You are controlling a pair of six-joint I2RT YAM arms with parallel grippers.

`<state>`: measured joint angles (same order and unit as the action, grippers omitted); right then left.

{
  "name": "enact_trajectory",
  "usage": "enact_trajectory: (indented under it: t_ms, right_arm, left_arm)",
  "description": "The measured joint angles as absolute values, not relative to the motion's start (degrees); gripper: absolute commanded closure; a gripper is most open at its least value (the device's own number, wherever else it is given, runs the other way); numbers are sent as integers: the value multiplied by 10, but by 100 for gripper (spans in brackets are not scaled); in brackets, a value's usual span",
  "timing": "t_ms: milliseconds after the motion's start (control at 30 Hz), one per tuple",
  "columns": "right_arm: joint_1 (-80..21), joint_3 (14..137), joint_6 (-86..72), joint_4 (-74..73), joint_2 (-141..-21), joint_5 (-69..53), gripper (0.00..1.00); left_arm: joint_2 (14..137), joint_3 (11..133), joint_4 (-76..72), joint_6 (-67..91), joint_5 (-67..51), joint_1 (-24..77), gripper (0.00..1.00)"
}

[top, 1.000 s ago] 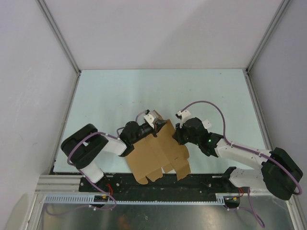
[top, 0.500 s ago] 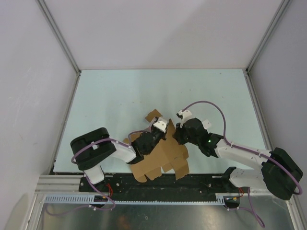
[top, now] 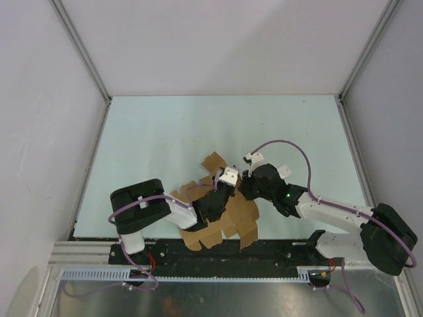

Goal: Fold the paper box

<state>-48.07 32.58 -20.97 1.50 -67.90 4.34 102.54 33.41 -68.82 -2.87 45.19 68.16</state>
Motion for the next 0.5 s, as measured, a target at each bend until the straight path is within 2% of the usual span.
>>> enact_trajectory:
  t_ms: [233,500]
  right_arm:
    - [-482,325,-212,15,-679,43,100]
    - [-482,324,-214,25,-679,56,100]
  left_arm:
    - [1027,335,-682,0,476,691,89]
    - [1026,335,-673,21,475,705,73]
